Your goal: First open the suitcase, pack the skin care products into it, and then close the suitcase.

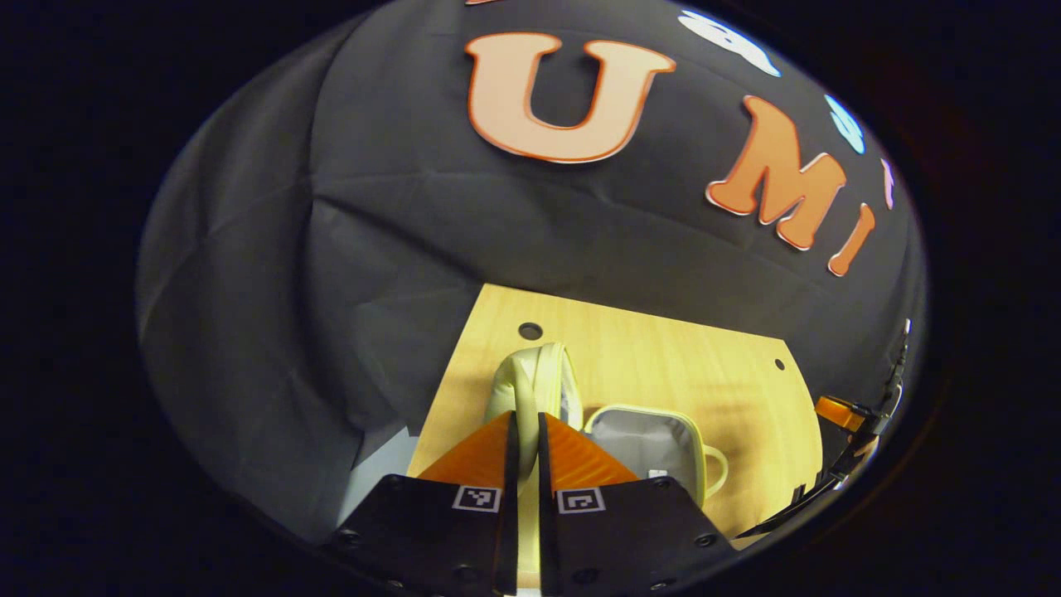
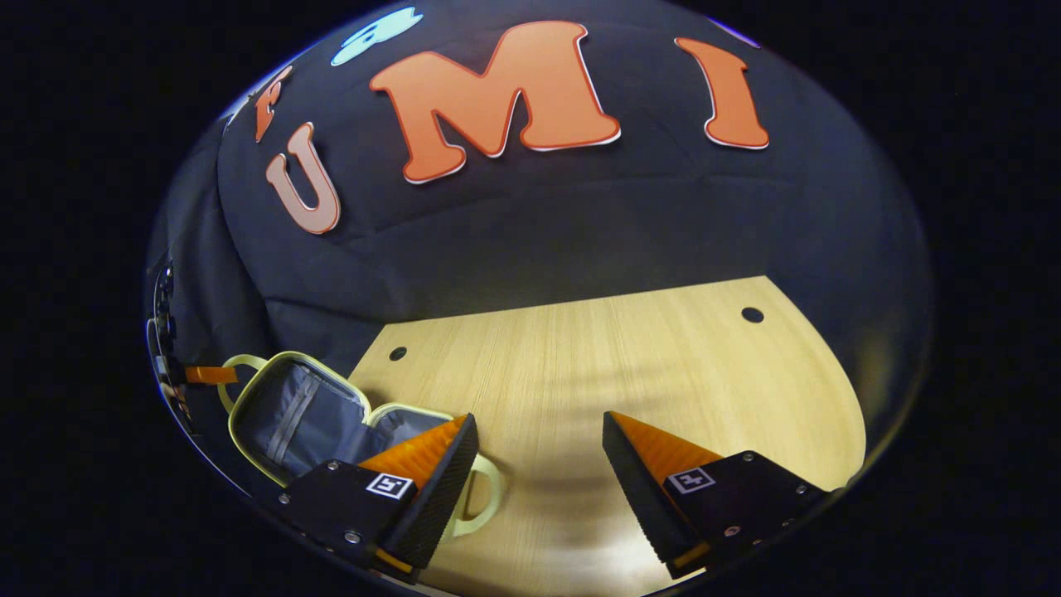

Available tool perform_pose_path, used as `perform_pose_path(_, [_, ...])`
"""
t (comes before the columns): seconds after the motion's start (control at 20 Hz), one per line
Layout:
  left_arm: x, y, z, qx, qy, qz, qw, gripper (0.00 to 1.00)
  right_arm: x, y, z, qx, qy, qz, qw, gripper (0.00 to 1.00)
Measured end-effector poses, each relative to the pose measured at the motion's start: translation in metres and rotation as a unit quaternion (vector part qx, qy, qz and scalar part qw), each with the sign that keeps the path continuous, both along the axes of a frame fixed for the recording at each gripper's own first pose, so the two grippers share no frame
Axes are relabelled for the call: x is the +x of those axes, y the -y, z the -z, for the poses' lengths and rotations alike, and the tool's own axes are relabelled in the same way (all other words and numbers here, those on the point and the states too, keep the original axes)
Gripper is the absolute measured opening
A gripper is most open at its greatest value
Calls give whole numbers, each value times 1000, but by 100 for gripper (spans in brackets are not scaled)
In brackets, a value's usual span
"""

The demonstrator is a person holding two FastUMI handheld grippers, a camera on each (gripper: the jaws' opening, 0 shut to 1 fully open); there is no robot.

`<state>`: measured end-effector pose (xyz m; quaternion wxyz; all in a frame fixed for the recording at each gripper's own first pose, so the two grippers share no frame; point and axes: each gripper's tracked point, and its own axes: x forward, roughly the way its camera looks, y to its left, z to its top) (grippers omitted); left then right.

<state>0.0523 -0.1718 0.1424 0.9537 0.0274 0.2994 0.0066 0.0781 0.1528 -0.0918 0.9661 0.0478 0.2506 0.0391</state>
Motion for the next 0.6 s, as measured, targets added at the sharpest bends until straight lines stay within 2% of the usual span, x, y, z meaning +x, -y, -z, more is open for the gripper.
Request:
perform_pose_path(0.3, [-5,124,7,37,-11,73,997,11,-7,51,-11,0,17,-10,1000,96])
perform_pose_path(0.6, [-6,219,58,32,-55,124,990,11,-19,111,-11,4,19,9,1000,96])
